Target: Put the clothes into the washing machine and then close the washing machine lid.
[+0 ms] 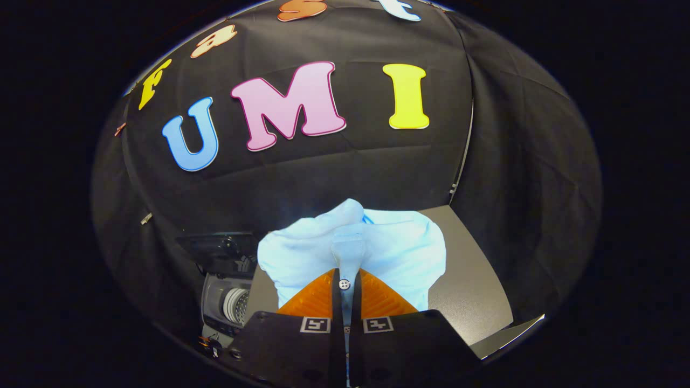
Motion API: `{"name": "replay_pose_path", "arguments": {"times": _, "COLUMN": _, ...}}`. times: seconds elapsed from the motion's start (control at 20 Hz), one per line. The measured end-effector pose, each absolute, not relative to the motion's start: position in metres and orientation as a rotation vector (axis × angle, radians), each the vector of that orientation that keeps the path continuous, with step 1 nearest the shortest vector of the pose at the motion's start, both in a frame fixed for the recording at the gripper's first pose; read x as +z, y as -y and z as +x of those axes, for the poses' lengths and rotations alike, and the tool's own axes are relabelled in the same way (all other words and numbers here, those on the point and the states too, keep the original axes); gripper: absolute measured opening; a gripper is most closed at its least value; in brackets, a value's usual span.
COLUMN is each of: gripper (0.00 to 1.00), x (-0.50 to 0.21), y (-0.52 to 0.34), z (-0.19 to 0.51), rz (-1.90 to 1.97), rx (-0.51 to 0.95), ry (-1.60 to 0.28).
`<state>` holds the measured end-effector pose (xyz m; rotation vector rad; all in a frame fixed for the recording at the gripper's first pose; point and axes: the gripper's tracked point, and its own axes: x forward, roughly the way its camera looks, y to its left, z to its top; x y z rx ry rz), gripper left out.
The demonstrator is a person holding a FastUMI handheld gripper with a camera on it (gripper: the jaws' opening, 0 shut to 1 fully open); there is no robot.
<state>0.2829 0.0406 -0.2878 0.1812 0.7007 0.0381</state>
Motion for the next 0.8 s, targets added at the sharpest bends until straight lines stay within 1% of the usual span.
{"name": "replay_pose_path", "arguments": {"times": 0.4, "gripper": 0.07, "x": -0.183, "y": -0.096, "z": 0.278, "rz": 0.146, "rx": 0.082, "ry": -0.554}}
{"name": "replay_pose_path", "arguments": {"times": 0.6, "gripper": 0.07, "x": -0.147, "y": -0.142, "z": 0.271, "rz": 0.158, "rx": 0.129, "ry": -0.512}}
{"name": "replay_pose_path", "arguments": {"times": 0.8, "gripper": 0.07, "x": -0.129, "y": -0.199, "z": 0.264, "rz": 0.182, "rx": 0.206, "ry": -0.503}}
